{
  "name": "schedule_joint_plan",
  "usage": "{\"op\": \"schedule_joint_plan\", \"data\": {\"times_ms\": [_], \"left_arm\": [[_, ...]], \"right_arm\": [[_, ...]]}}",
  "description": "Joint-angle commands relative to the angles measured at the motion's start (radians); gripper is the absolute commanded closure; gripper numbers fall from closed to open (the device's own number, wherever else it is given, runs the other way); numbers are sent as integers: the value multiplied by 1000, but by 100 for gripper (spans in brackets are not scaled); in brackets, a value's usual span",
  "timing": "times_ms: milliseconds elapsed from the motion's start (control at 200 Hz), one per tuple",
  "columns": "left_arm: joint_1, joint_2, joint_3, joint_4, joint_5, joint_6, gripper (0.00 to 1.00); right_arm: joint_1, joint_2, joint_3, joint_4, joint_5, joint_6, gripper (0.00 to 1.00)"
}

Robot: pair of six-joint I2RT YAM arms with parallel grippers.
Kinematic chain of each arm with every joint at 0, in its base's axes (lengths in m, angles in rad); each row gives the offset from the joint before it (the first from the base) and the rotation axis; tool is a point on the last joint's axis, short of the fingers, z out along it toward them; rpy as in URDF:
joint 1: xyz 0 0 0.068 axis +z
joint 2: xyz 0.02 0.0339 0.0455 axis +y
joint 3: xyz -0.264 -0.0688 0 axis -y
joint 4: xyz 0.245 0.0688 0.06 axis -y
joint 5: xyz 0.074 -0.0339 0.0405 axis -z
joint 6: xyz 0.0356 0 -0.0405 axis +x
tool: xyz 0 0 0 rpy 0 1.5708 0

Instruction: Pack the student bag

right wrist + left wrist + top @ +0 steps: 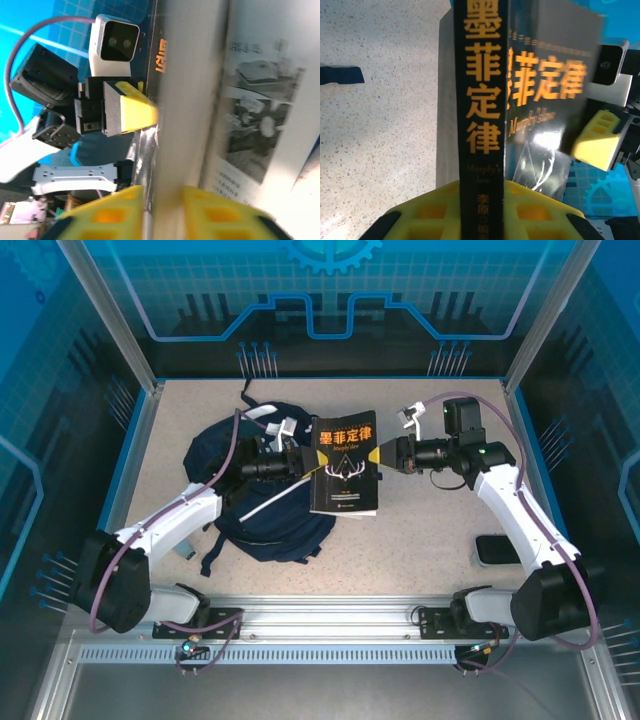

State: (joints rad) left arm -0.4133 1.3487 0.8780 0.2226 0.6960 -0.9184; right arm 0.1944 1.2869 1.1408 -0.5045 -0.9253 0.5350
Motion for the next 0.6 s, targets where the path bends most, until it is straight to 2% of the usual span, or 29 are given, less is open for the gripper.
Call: {"op": "schedule_joint_plan", "data": {"times_ms": [0, 105, 210, 375, 590], "left_arm": [[14, -35, -6, 46, 5, -16, 84], [44, -53, -34, 74, -47, -67, 84], [74, -83, -67, 88, -132, -107, 84], [84, -135, -85, 60, -329, -143, 85], [81, -61, -92, 321, -430, -334, 87]], "right_arm": [[-8, -6, 17, -20, 84, -1, 49], [-17, -22, -16, -11, 161, 43, 27], [-39, -57, -91, 64, 218, 141, 14], [-30, -87, -252, 357, 191, 390, 9], [121, -82, -352, 687, 287, 679, 4]]}}
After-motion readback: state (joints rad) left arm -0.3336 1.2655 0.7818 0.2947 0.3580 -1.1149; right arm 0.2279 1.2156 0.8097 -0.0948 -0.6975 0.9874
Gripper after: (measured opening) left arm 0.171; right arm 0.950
